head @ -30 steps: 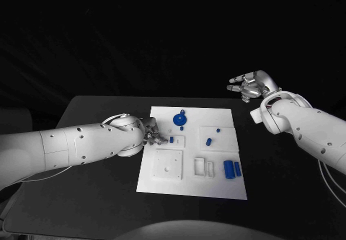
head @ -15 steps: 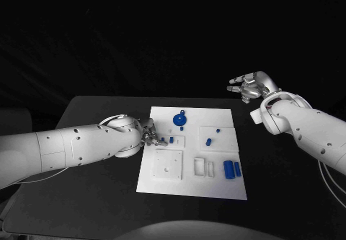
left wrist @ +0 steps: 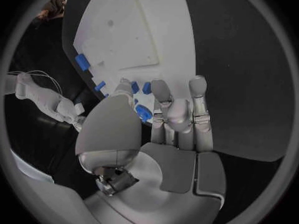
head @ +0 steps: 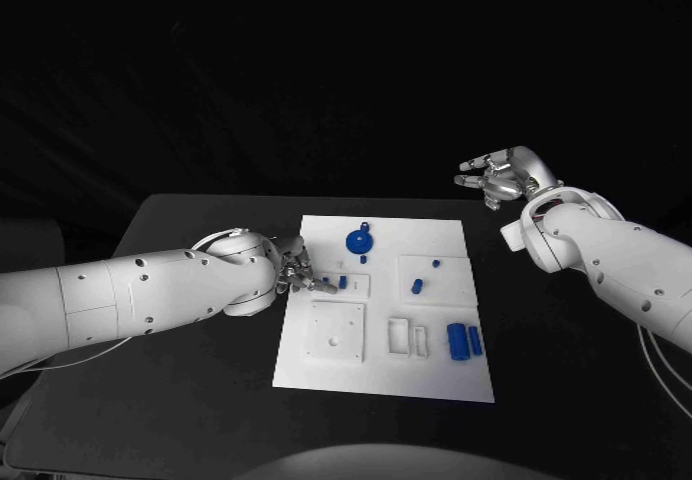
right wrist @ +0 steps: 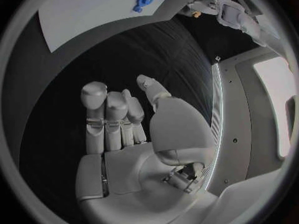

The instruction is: Assemble the parts on the task board

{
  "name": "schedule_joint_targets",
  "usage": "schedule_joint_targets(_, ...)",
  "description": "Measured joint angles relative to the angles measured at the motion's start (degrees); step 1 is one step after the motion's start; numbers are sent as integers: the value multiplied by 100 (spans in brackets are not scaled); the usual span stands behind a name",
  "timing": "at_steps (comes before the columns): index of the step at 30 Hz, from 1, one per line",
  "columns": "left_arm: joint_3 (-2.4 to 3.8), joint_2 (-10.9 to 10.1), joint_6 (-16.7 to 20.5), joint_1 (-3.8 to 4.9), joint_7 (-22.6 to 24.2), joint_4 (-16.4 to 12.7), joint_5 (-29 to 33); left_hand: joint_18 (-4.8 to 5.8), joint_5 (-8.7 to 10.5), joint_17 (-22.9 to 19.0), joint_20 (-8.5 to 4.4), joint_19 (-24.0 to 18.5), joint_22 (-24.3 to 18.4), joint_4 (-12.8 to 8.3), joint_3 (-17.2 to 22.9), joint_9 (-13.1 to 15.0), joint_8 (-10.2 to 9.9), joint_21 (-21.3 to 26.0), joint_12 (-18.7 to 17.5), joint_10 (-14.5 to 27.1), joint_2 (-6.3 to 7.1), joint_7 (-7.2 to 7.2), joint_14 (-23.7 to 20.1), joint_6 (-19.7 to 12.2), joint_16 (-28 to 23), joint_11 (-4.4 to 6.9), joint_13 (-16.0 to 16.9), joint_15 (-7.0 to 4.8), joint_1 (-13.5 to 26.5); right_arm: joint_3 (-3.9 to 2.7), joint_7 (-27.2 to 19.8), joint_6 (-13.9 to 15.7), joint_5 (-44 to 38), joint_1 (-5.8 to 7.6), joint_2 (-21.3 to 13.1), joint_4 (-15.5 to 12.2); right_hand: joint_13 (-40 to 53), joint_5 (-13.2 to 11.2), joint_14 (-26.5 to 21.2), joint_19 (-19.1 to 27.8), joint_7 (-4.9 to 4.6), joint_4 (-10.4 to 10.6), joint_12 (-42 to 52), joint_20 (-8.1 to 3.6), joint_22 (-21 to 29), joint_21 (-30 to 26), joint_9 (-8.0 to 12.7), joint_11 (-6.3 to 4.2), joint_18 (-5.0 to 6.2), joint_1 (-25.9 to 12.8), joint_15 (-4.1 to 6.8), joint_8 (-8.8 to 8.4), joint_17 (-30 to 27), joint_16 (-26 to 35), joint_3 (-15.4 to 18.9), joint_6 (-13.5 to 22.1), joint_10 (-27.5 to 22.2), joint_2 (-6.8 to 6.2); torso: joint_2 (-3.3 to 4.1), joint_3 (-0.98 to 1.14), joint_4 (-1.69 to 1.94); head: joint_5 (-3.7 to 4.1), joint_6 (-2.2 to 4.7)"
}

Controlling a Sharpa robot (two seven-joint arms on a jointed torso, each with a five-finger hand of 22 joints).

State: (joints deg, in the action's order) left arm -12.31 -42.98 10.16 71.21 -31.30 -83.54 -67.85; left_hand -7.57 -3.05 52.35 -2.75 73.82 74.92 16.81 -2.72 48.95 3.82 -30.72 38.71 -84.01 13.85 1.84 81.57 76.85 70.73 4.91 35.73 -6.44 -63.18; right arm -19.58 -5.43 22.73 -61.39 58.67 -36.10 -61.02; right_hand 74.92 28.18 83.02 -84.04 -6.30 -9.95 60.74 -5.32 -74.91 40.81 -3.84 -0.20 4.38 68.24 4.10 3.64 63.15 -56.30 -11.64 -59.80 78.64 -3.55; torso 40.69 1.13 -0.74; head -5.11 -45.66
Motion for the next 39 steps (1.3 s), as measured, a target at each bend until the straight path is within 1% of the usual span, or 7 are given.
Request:
schedule_joint_targets(4, 160, -101, 9, 29, 11, -120, 57, 1, -18, -499, 6, -143, 0, -31, 130, -52, 0, 152, -178, 2, -169, -75, -262, -231, -375, -83, -53, 47, -340, 0, 0, 0, 1, -1, -5, 4, 0, 0, 0, 0, 0, 0, 0, 0, 0, 0, 0, 0, 0, 0, 0, 0, 0, 0, 0, 0, 0, 0, 1, 1, 0, 0, 14)
schedule_joint_targets(6, 225, -158, 12, 71, 34, -170, 101, 136, -345, -927, -56, -221, -44, -107, 185, -384, 34, 321, -348, 64, -311, -157, -444, -508, -686, -148, -92, 82, -635, 0, 0, 0, 2, -1, -9, 7, 0, 0, 0, 0, 0, 0, 0, 0, 0, 0, 0, 0, 1, 0, 0, 0, 0, 0, 0, 0, 0, 0, 1, 1, -1, 3, 25)
schedule_joint_targets(10, 300, -249, 12, 230, 203, -261, 217, 502, -1349, -1223, -342, -276, -185, -970, 199, -1320, 34, 617, -777, 456, -772, -316, -781, -936, -962, -186, -339, 83, -1507, 0, 0, 0, 4, -1, -19, 19, 0, 0, 0, 0, 0, 0, 0, 0, 0, 0, 0, 0, 0, 0, 0, 0, 0, 0, 0, 0, 0, 0, 1, 1, -3, 23, 37)
schedule_joint_targets(14, 339, -235, 15, 422, 577, -336, 294, 501, -1603, -1477, -295, -426, -358, -1516, 145, -2222, 34, 985, -1418, 777, -1023, -443, -1102, -1014, -1273, -305, -939, 190, -1870, 0, -4, 0, 8, -1, -21, 36, 0, 0, 0, 0, 0, 0, 0, 0, 0, 0, 0, 0, 0, 0, 0, 0, -1, 0, 0, 0, 0, 0, 1, 0, -4, 46, 55)
schedule_joint_targets(22, 329, 201, 485, 554, 1721, -51, 273, 401, -1285, -2041, -110, -417, -516, -2078, 992, -3671, -1, 1344, -3491, 697, -1074, -717, -964, -1212, -2014, -643, -3150, 403, -2160, 0, -19, 5, 58, -2, -10, 69, -303, 0, -9, 0, 15, 0, -1023, 0, 5, -505, -4, -29, 72, 0, 8, 0, -234, 381, 0, 29, -244, 0, 4, -6, -9, 60, 87)
schedule_joint_targets(32, 38, 852, 909, 576, 2675, 792, -186, 308, -782, -2069, -42, -224, -363, -2142, 1462, -4323, -1, 1298, -3512, 1365, -841, -670, -653, -1375, -1973, -806, -3227, 429, -1896, 0, -97, -9, 389, 1, 23, 115, -2858, 0, -486, 73, 22, -139, -3368, 65, 1325, -2975, -4, 3, 178, -15, -29, 0, -1361, 1777, -278, 93, -680, -15, 16, -4, -26, 75, 129)
schedule_joint_targets(39, -95, 1198, 917, 572, 3044, 1259, -674, 309, -720, -2076, -32, -132, -340, -2093, 1510, -4504, -1, 1347, -3512, 1643, -739, -643, -631, -1443, -1885, -863, -3226, 449, -1774, 0, -186, -163, 1493, 8, 46, 211, -5014, -222, -1399, 1309, -158, -203, -4772, 479, 2798, -3708, -3, 357, 190, -8, -492, 0, -2703, 3448, -596, 83, -1216, 14, 48, -16, -57, 79, 155)
